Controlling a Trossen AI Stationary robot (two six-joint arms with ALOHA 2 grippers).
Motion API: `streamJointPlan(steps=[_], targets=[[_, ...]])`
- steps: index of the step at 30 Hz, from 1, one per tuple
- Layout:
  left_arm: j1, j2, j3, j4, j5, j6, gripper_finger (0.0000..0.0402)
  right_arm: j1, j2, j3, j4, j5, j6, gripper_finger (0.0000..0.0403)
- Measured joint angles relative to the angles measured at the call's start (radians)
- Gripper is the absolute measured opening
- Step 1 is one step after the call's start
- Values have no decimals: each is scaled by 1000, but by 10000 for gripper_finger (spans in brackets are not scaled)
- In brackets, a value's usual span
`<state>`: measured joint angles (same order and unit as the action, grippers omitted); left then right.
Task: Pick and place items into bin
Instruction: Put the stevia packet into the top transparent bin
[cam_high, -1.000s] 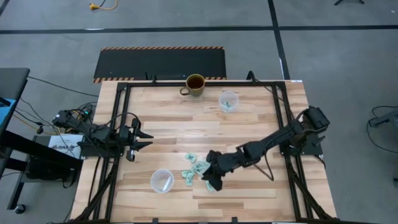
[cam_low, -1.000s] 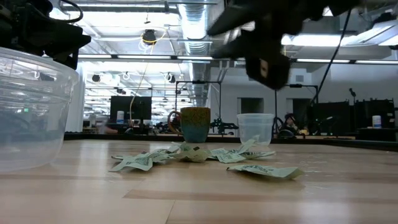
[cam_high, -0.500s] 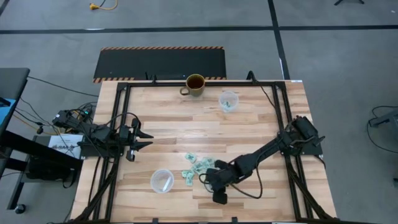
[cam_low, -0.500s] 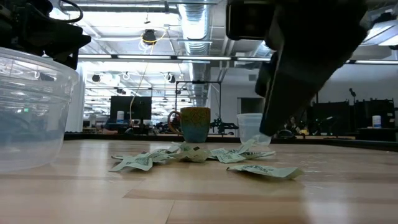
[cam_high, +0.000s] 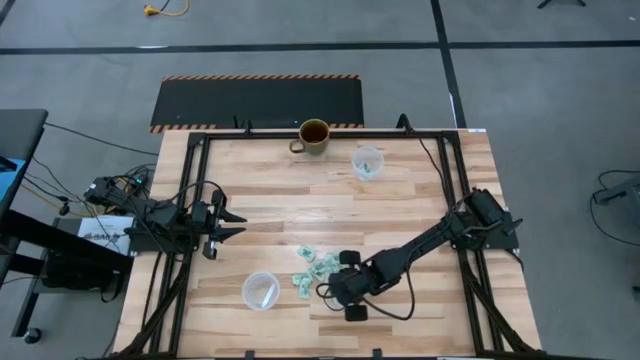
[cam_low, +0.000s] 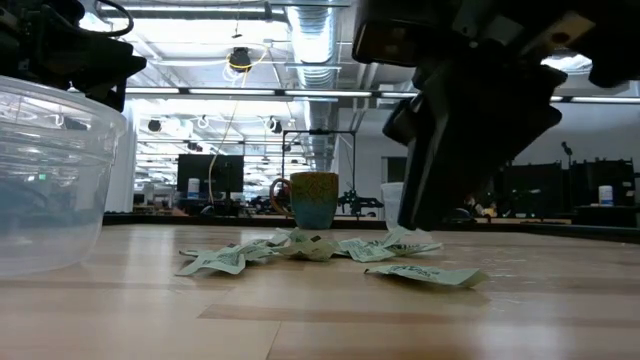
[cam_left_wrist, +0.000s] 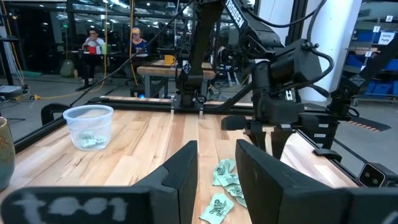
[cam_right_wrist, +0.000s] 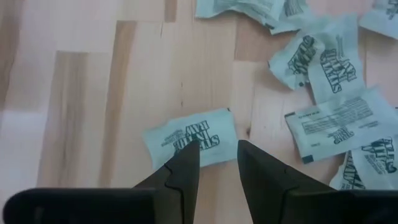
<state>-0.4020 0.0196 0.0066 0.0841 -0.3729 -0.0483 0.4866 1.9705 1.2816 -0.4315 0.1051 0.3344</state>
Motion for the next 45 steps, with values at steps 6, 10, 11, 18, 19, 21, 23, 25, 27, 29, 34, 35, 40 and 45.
streamJointPlan(steps=[6, 10, 11, 18, 19, 21, 23, 25, 27, 29, 34, 35, 40, 45], targets=[[0, 0, 0, 0, 0, 0, 98, 3, 19, -1, 19, -3, -47, 102], [0, 0, 0, 0, 0, 0, 98, 12, 67, 0, 49, -26, -55, 102], [0, 1, 0, 0, 0, 0, 98, 12, 78, 4, 70, -31, -52, 102], [0, 1, 0, 0, -1, 0, 98, 18, 128, 10, 93, -36, -11, 101], [0, 2, 0, 0, 0, 0, 98, 18, 128, 10, 93, -36, 9, 99], [0, 2, 0, 0, 0, 0, 98, 18, 129, 10, 93, -37, 50, 89], [0, 2, 0, 0, 0, 0, 98, 17, 123, 8, 92, -38, 73, 72], [0, 2, 0, 0, 0, 0, 98, 16, 114, 4, 94, -41, 88, 52], [0, 2, 0, 0, 0, 0, 98, 16, 103, 1, 98, -45, 103, 29], [0, 2, 0, 0, 0, 0, 98, 15, 92, 0, 109, -52, 118, 10], [0, 2, 0, 0, 0, 0, 98, 17, 71, -5, 108, -65, 199, 13], [0, 2, 0, 0, 0, 0, 98, 17, 68, -5, 107, -66, 213, 12], [0, 2, 0, 0, 0, 0, 98, 17, 43, 8, 114, -56, 272, 5], [0, 2, 0, 0, 0, 0, 98, 4, 41, 74, 111, -48, 291, 3]])
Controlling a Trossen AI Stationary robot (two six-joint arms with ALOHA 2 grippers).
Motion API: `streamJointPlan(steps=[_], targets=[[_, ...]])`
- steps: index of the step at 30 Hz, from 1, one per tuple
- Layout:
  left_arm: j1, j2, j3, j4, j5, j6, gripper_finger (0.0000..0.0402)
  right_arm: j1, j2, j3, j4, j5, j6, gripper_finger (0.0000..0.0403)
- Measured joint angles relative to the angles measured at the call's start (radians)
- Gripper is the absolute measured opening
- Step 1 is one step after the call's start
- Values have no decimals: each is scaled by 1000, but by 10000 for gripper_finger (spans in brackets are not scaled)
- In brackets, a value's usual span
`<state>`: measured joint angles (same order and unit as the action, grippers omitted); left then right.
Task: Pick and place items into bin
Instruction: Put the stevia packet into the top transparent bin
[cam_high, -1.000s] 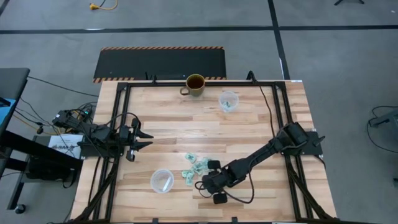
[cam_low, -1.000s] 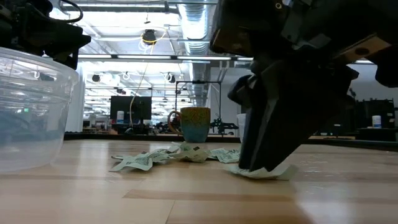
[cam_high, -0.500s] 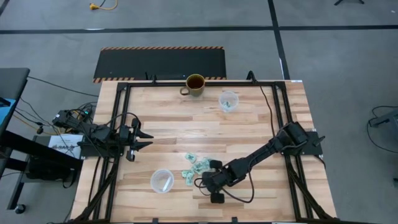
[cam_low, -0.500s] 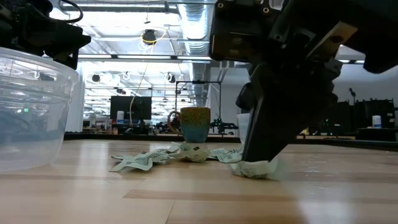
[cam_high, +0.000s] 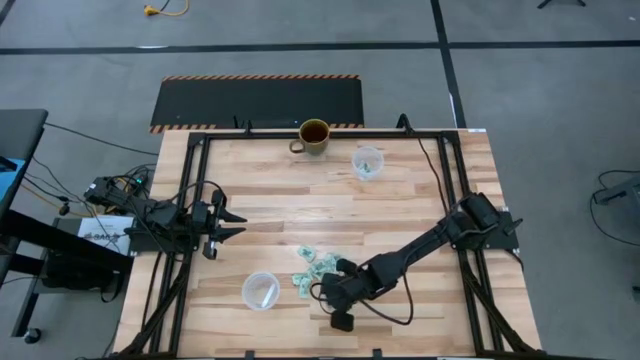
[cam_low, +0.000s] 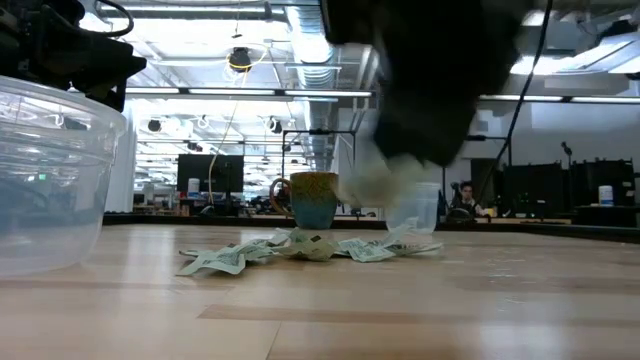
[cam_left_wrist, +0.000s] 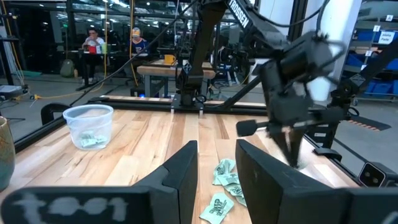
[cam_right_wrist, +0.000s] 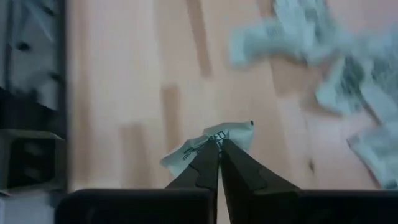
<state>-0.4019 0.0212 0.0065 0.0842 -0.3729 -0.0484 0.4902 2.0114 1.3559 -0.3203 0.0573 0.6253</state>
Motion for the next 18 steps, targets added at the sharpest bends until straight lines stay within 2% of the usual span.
streamJointPlan(steps=[4, 7, 13, 18], targets=[[0, 0, 0, 0, 0, 0, 98, -54, -1, 113, -55, 22, 10, 4], [0, 0, 0, 0, 0, 0, 98, -105, -2, 225, -156, 68, -47, 2], [0, 0, 0, 0, 0, 0, 98, -211, -4, 461, -591, 266, -161, 2], [0, 0, 0, 0, 0, 0, 98, -334, -5, 599, -959, 409, -214, 2]])
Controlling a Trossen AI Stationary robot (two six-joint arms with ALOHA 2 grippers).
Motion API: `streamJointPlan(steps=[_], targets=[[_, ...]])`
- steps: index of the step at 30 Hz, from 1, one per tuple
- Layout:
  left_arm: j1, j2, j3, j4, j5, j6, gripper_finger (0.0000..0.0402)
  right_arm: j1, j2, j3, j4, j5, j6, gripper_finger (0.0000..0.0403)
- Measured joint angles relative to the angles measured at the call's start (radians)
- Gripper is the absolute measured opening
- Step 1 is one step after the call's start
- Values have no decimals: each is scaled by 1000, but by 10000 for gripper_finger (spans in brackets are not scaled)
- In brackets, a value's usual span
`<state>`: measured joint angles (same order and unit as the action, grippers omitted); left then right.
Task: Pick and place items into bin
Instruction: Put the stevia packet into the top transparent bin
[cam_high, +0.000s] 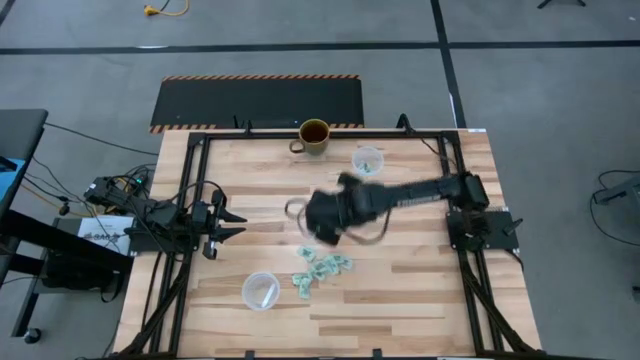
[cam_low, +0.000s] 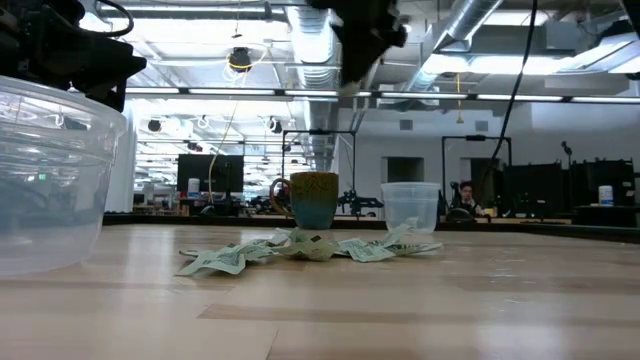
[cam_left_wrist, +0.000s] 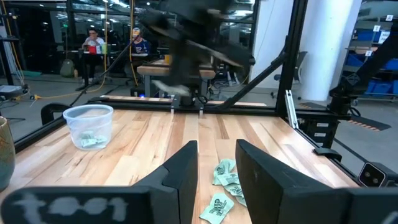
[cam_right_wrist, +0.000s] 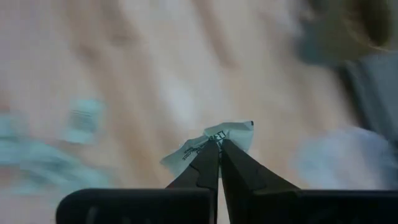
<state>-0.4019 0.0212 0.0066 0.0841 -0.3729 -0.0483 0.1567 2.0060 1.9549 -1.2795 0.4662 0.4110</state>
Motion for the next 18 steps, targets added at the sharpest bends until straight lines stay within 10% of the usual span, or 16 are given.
streamJointPlan(steps=[7, 18], targets=[[0, 0, 0, 0, 0, 0, 98, -223, -1, 41, -282, -9, -207, 1], [0, 0, 0, 0, 0, 0, 98, -559, -1, -10, -226, -208, -544, 1]])
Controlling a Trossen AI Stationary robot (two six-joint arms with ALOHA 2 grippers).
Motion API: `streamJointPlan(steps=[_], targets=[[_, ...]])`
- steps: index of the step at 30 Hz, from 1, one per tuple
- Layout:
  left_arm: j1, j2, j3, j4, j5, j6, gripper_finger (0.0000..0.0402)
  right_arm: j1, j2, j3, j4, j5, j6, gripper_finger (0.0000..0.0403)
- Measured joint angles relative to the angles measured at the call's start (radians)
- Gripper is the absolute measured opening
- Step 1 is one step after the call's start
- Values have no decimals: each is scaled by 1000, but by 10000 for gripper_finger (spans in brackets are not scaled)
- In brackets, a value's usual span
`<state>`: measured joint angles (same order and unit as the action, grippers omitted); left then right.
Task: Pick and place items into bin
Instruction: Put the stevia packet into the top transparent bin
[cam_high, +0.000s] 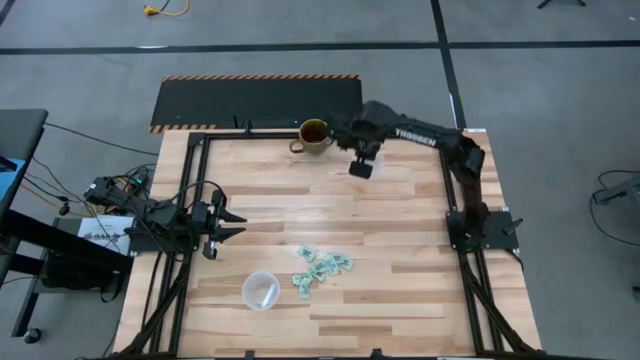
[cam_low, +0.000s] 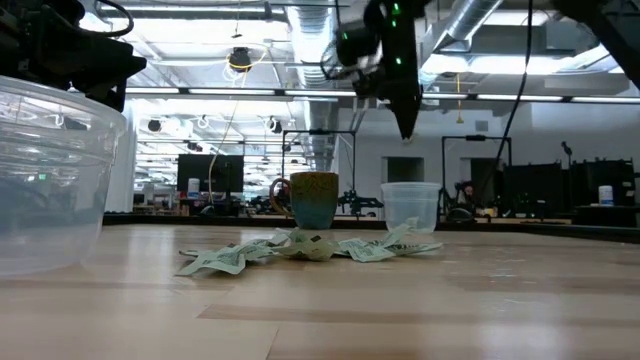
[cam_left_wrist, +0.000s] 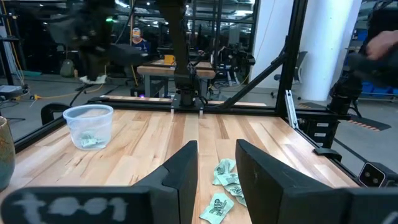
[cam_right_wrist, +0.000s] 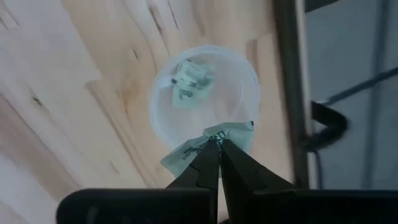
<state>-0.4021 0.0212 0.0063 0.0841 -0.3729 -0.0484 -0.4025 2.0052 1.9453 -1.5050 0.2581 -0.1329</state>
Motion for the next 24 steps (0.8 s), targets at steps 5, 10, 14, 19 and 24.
streamJointPlan(steps=[5, 10, 14, 19, 24], targets=[[0, 0, 0, 0, 0, 0, 98, -106, 0, -64, 72, -155, -108, 3], [0, 0, 0, 0, 0, 0, 98, -174, 0, -126, 111, -155, -165, 3], [0, 0, 0, 0, 0, 0, 98, -182, 1, -156, 115, -160, -187, 3], [0, 0, 0, 0, 0, 0, 98, -173, 1, -187, 140, -189, -191, 7], [0, 0, 0, 0, 0, 0, 98, -159, 1, -208, 169, -208, -191, 21]])
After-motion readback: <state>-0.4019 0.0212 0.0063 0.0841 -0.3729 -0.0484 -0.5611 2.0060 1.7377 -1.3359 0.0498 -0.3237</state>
